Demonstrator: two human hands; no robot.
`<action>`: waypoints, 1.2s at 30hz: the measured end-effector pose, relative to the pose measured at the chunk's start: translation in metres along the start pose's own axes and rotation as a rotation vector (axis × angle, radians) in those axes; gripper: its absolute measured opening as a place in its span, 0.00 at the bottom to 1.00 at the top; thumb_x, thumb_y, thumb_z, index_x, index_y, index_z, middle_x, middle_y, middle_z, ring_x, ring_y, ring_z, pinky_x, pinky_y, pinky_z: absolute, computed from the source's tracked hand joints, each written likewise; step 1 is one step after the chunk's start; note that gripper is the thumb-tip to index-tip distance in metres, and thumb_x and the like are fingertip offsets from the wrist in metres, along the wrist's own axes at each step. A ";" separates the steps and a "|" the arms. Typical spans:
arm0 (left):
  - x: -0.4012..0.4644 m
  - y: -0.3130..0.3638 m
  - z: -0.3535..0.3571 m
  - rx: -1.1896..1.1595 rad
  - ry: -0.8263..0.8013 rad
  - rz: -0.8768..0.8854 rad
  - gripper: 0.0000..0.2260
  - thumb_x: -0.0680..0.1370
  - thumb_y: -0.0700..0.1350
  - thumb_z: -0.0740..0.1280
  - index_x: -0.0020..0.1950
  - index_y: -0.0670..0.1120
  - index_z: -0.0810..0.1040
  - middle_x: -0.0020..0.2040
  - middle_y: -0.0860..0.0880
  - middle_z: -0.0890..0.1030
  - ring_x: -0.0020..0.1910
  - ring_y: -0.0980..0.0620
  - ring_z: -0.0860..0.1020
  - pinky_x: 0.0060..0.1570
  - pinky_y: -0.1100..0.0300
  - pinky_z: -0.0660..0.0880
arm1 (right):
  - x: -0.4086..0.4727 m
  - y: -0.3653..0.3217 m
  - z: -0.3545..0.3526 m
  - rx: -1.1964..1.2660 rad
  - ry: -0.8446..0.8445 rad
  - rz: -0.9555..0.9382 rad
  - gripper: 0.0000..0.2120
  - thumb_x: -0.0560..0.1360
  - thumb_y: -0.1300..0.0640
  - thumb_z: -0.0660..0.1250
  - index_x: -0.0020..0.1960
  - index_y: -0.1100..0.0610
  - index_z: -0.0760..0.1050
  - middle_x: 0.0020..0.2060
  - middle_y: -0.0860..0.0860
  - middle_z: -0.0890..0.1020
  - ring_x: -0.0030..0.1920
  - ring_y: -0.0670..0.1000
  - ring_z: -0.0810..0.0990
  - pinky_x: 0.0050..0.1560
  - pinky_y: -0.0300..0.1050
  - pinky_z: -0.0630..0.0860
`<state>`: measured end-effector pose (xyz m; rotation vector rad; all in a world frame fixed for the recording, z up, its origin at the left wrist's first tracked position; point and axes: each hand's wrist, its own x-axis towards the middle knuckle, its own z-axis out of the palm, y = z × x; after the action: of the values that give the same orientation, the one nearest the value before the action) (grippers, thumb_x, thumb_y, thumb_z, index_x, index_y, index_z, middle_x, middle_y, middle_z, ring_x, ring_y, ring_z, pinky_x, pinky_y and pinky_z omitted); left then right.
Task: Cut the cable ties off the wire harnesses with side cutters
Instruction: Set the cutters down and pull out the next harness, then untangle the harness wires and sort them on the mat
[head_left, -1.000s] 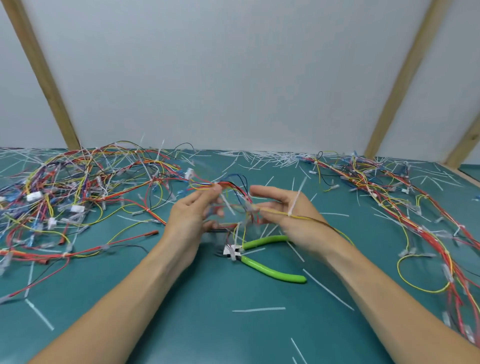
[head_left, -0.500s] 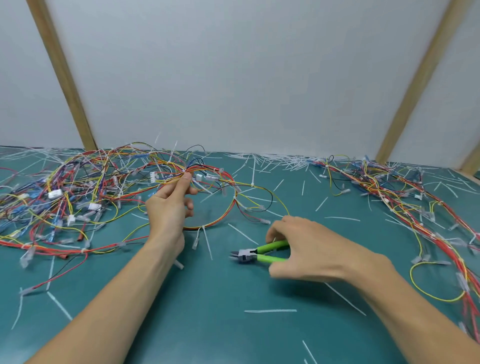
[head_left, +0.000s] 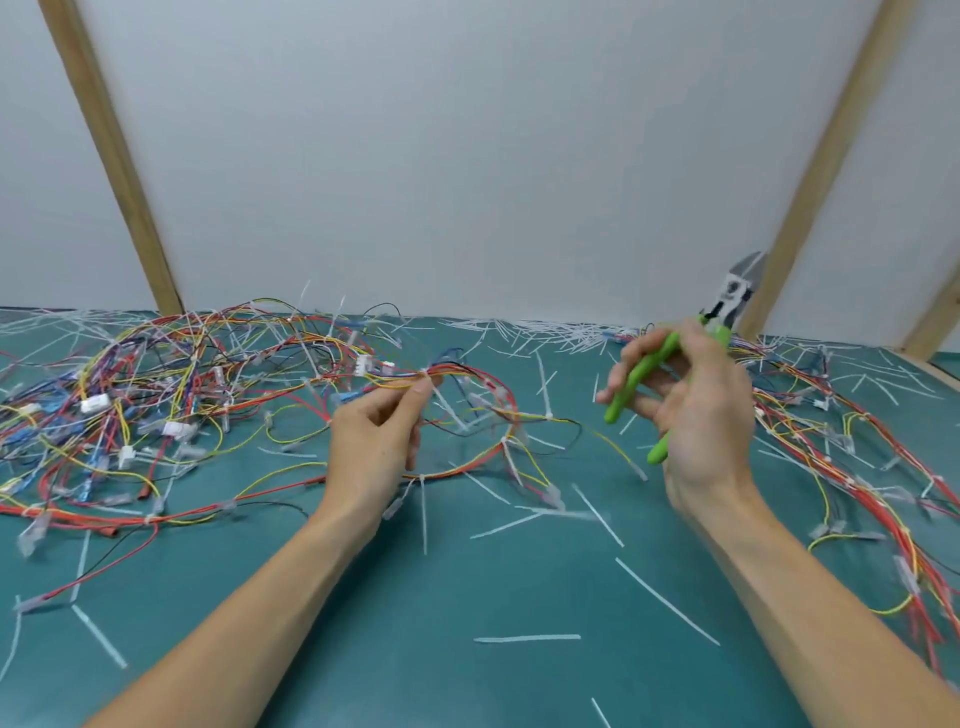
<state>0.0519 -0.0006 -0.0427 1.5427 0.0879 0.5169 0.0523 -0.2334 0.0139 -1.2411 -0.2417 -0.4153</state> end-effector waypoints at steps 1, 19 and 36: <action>-0.006 0.001 0.006 0.015 -0.057 0.022 0.16 0.78 0.50 0.70 0.33 0.43 0.79 0.26 0.50 0.69 0.25 0.51 0.66 0.26 0.60 0.63 | -0.002 -0.001 0.002 -0.061 -0.003 -0.063 0.11 0.77 0.53 0.64 0.41 0.59 0.75 0.32 0.53 0.79 0.31 0.54 0.79 0.36 0.51 0.81; -0.033 0.007 0.020 -0.076 -0.415 0.031 0.08 0.78 0.33 0.68 0.52 0.44 0.84 0.42 0.51 0.84 0.39 0.53 0.82 0.34 0.58 0.79 | -0.016 0.044 0.003 -0.570 -0.312 0.085 0.15 0.72 0.65 0.77 0.42 0.52 0.72 0.33 0.44 0.80 0.31 0.44 0.70 0.36 0.36 0.71; -0.025 0.002 0.017 -0.039 -0.151 0.068 0.09 0.81 0.45 0.67 0.46 0.44 0.84 0.33 0.49 0.80 0.26 0.53 0.74 0.25 0.60 0.68 | -0.031 0.061 0.012 0.006 -0.244 0.554 0.06 0.76 0.66 0.71 0.52 0.60 0.81 0.32 0.49 0.81 0.33 0.47 0.76 0.38 0.46 0.81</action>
<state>0.0348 -0.0256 -0.0464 1.5451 -0.0902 0.4515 0.0510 -0.2009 -0.0478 -1.2931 -0.0972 0.2159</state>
